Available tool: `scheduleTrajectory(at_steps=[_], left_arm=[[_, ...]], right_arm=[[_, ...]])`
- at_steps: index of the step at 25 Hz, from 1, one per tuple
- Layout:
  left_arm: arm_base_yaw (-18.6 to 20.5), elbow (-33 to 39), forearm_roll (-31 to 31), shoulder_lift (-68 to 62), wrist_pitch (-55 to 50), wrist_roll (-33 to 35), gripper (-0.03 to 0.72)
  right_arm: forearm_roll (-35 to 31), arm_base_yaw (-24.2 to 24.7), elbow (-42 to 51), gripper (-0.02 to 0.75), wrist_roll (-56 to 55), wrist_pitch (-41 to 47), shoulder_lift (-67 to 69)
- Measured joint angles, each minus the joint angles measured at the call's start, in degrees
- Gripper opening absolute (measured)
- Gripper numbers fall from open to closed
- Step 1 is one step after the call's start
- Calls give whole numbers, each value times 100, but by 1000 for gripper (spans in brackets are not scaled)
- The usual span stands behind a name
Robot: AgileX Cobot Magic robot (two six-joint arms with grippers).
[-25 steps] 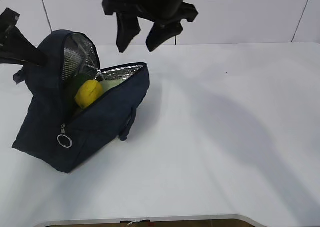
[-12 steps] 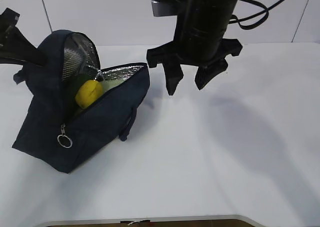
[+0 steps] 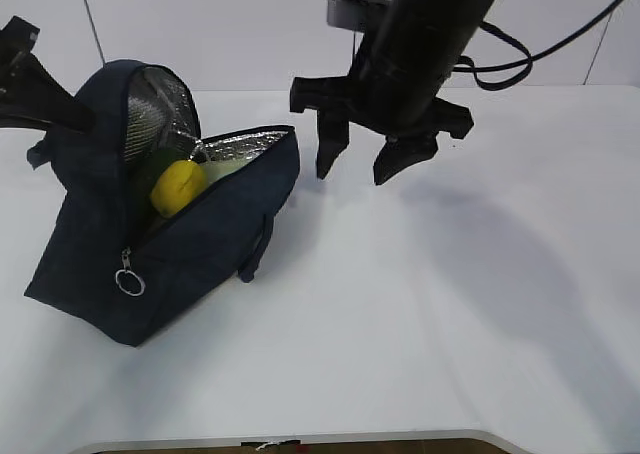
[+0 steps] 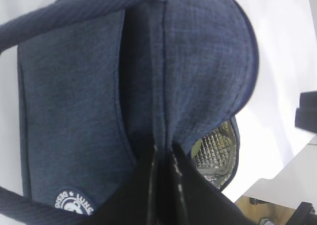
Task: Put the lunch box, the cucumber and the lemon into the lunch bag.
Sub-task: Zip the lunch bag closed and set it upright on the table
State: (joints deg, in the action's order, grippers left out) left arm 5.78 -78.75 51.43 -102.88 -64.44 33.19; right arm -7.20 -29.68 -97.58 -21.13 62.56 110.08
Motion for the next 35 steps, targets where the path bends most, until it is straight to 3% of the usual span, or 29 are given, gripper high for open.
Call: scheduleTrajectory(at_steps=[7,10,15,19,35], left_arm=[[0,0,0,0,0,0,-15],[0,0,0,0,0,0,-15],[0,0,0,0,0,0,-15],[0,0,0,0,0,0,-15],[0,0,0,0,0,0,-15]], right_arm=[[-1532,614,27,490,395,-350,14],[-2302,697,27,490,695,-522,132],[-3018,697,36,489,944,-712,500],[-3272,697,50,490,1063,-1105,700],[-3204,697,52,490,1288,-1660,1148]])
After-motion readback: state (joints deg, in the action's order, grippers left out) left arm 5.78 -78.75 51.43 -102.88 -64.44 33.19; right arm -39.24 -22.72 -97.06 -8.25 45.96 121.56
